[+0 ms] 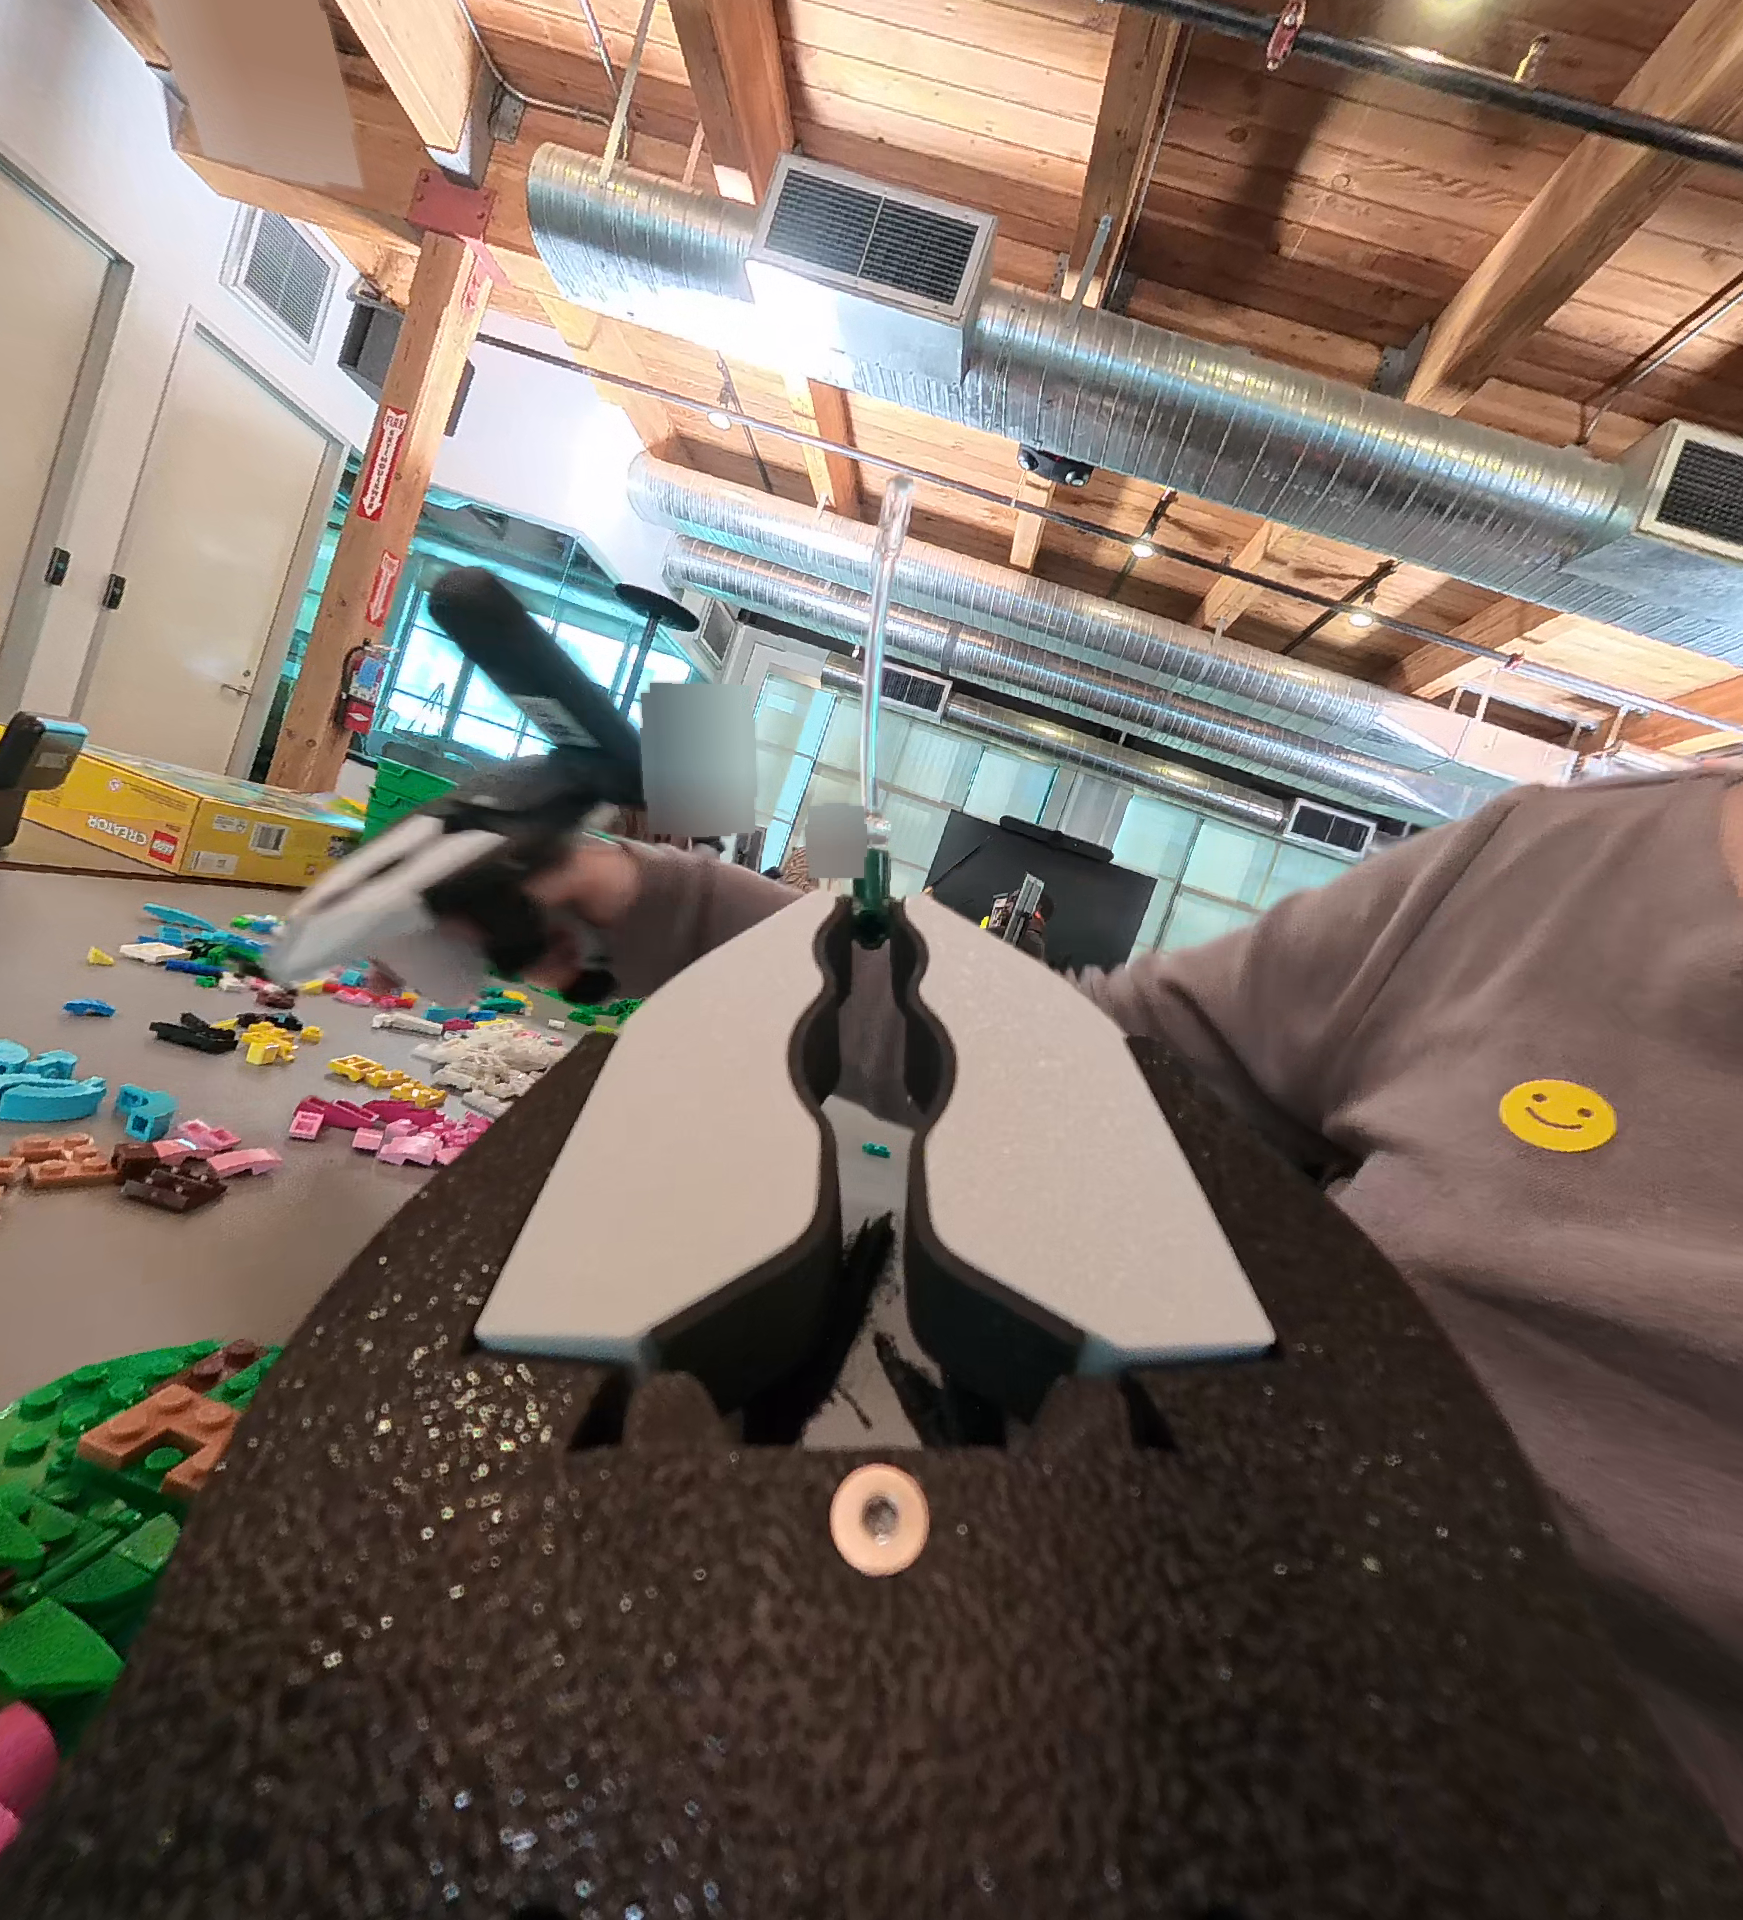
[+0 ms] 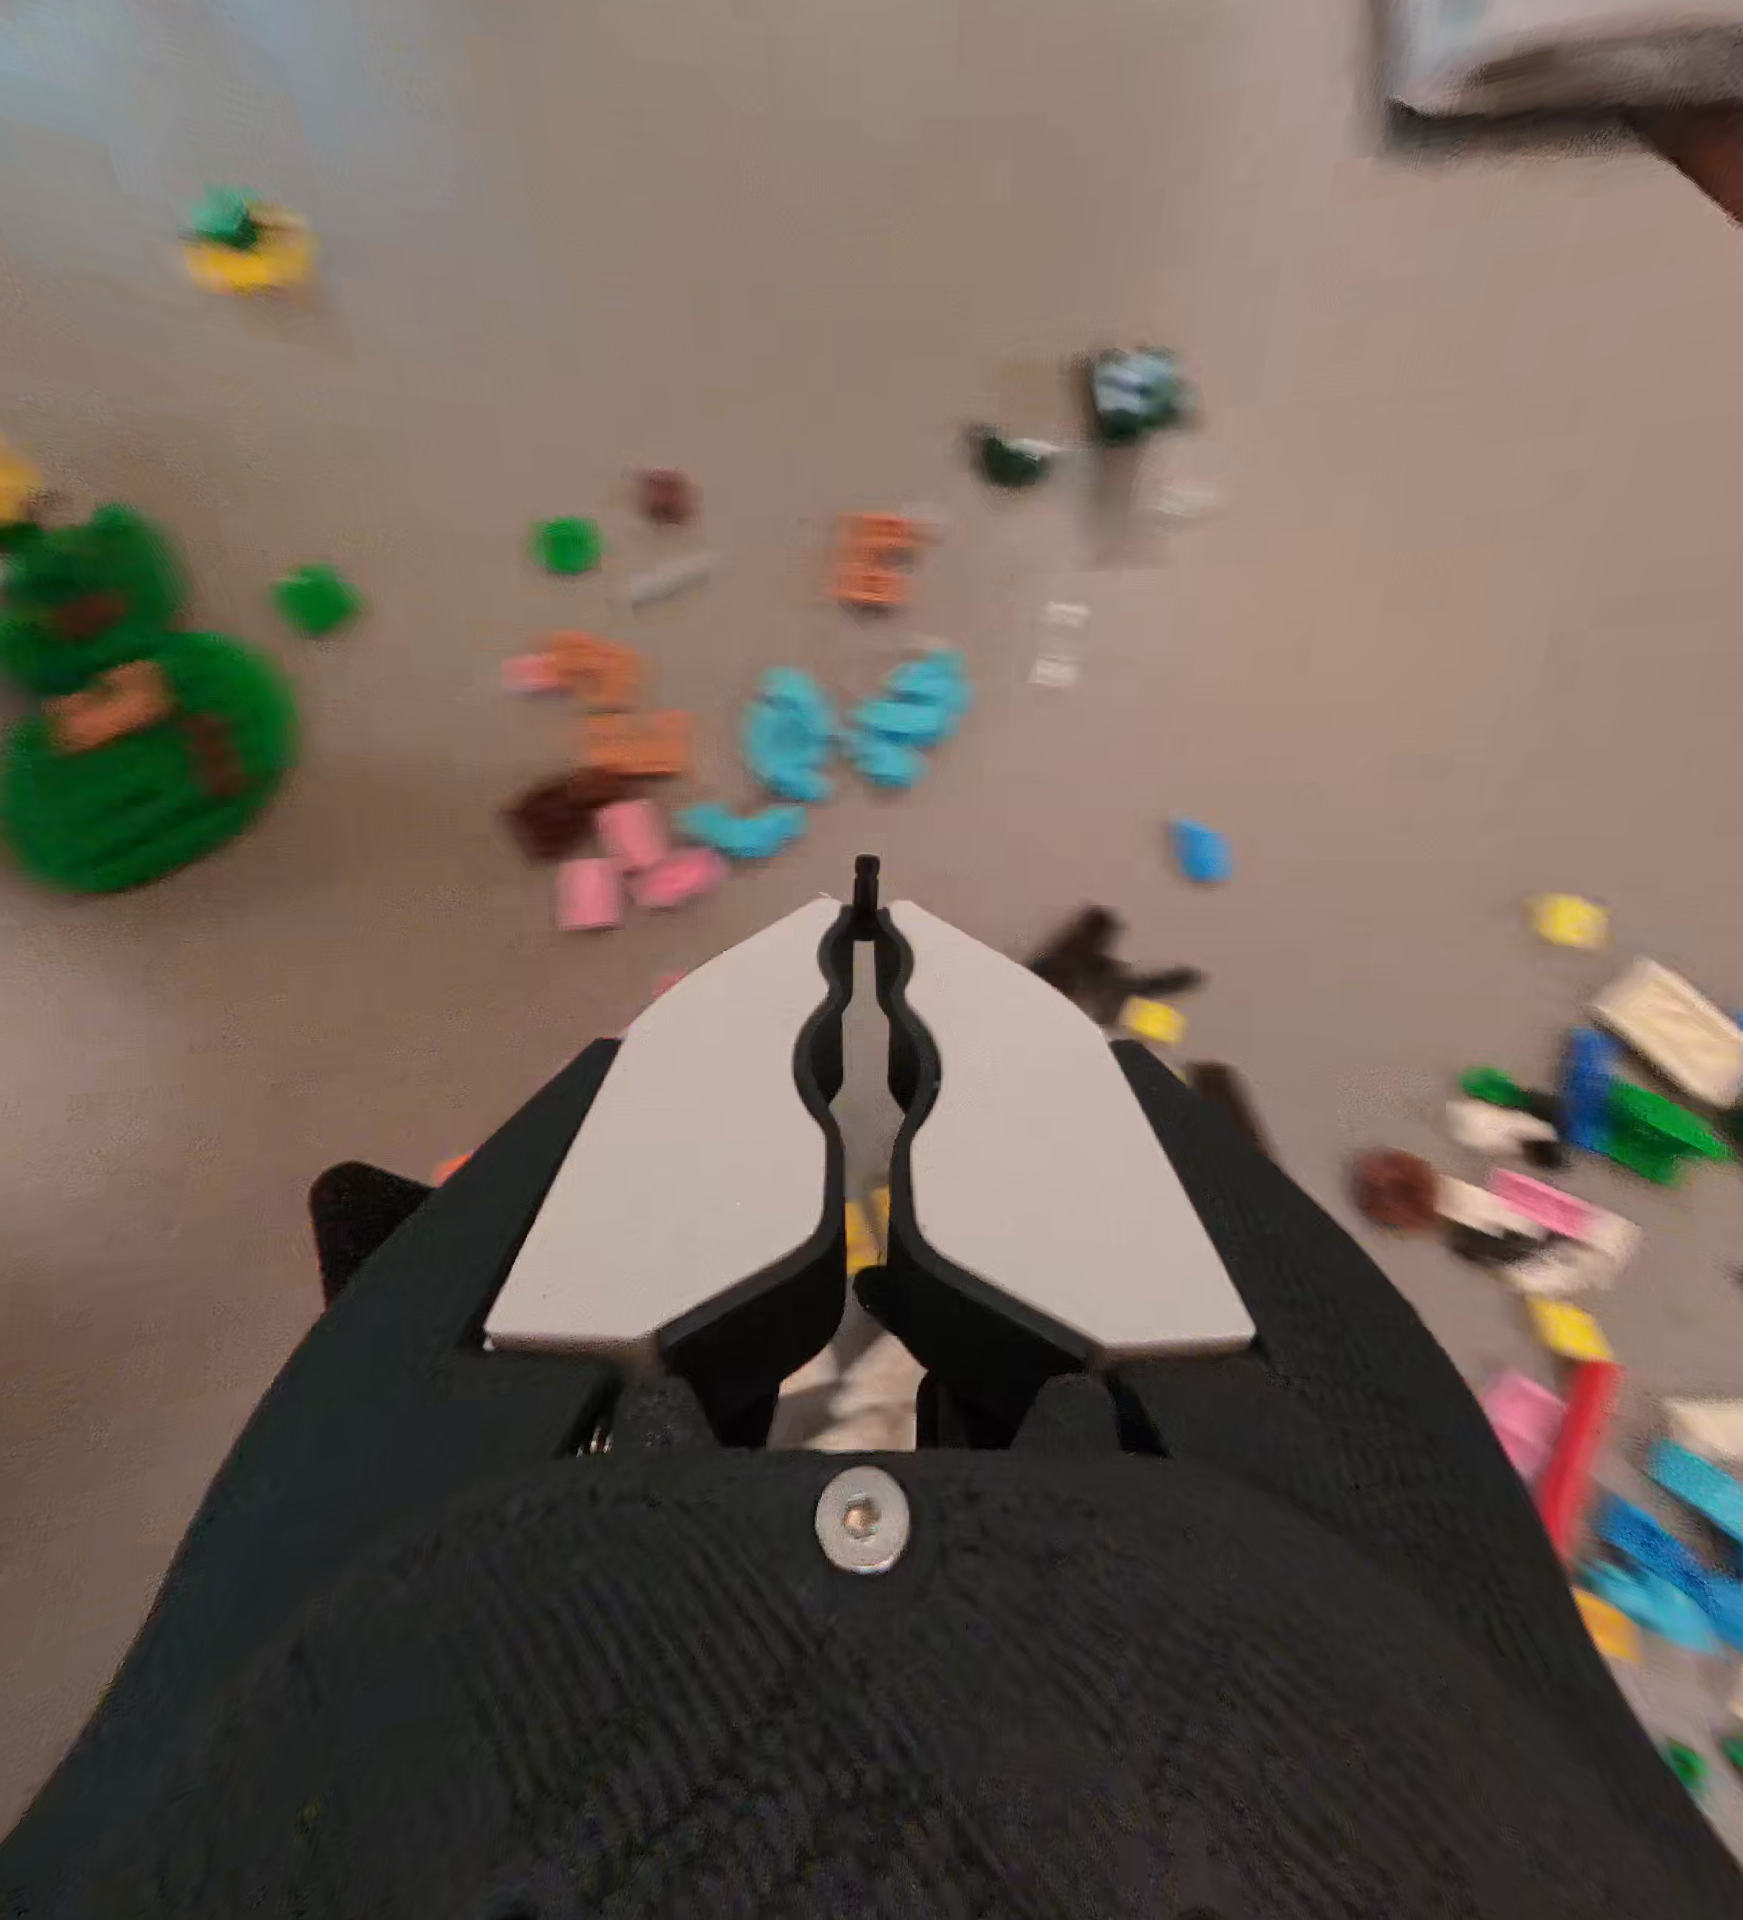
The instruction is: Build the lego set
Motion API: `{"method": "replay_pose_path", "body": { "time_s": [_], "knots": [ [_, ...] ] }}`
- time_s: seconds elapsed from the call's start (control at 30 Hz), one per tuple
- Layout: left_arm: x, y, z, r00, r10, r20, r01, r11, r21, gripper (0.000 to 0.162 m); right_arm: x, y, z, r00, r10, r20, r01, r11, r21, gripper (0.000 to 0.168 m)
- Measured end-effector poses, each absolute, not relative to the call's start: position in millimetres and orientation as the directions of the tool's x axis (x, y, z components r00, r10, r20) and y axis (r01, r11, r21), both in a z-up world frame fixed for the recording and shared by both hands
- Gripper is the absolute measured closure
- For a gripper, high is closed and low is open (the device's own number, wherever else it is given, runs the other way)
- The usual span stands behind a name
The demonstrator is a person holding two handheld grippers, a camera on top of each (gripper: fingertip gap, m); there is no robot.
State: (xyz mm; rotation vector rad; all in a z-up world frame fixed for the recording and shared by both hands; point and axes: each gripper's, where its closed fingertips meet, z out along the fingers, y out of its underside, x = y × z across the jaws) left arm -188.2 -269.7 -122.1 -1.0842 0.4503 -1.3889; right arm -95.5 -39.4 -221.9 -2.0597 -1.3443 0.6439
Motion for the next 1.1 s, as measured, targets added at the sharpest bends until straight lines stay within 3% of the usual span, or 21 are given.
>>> {"method": "replay_pose_path", "body": {
  "time_s": [0.13, 0.27, 0.43, 0.57, 0.7, 0.83, 0.97, 1.1],
  "knots": [
    [-190, -267, -122, 0.198, -0.917, 0.346, 0.567, -0.181, -0.804, 0.156, -120, -127, -215, 0.061, 0.998, -0.006, 0.65, -0.044, -0.758, 0.167],
    [-189, -266, -123, 0.213, -0.914, 0.346, 0.561, -0.175, -0.809, 0.155, -119, -181, -234, -0.07, 0.995, -0.072, 0.769, 0.007, -0.64, 0.166],
    [-188, -260, -126, 0.289, -0.893, 0.345, 0.534, -0.149, -0.832, 0.156, -112, -184, -255, -0.051, 0.999, -0.006, 0.875, 0.041, -0.483, 0.166],
    [-186, -259, -127, 0.354, -0.884, 0.306, 0.504, -0.096, -0.858, 0.156, -112, -186, -263, -0.06, 0.998, 0.006, 0.896, 0.056, -0.44, 0.166],
    [-187, -257, -127, 0.43, -0.863, 0.266, 0.477, -0.033, -0.878, 0.156, -120, -185, -258, -0.041, 0.997, 0.064, 0.85, 0.068, -0.522, 0.151],
    [-194, -253, -126, 0.498, -0.829, 0.254, 0.479, 0.019, -0.877, 0.156, -134, -183, -216, 0.118, 0.972, 0.203, 0.636, 0.083, -0.767, 0.141],
    [-207, -244, -125, 0.629, -0.745, 0.222, 0.447, 0.113, -0.887, 0.155, -127, -185, -154, 0.459, 0.855, 0.241, 0.257, 0.132, -0.957, 0.152],
    [-240, -240, -120, 0.884, -0.462, 0.072, 0.256, 0.348, -0.902, 0.156, -102, -198, -136, 0.636, 0.745, 0.2, 0.039, 0.227, -0.973, 0.168]
  ]
}}
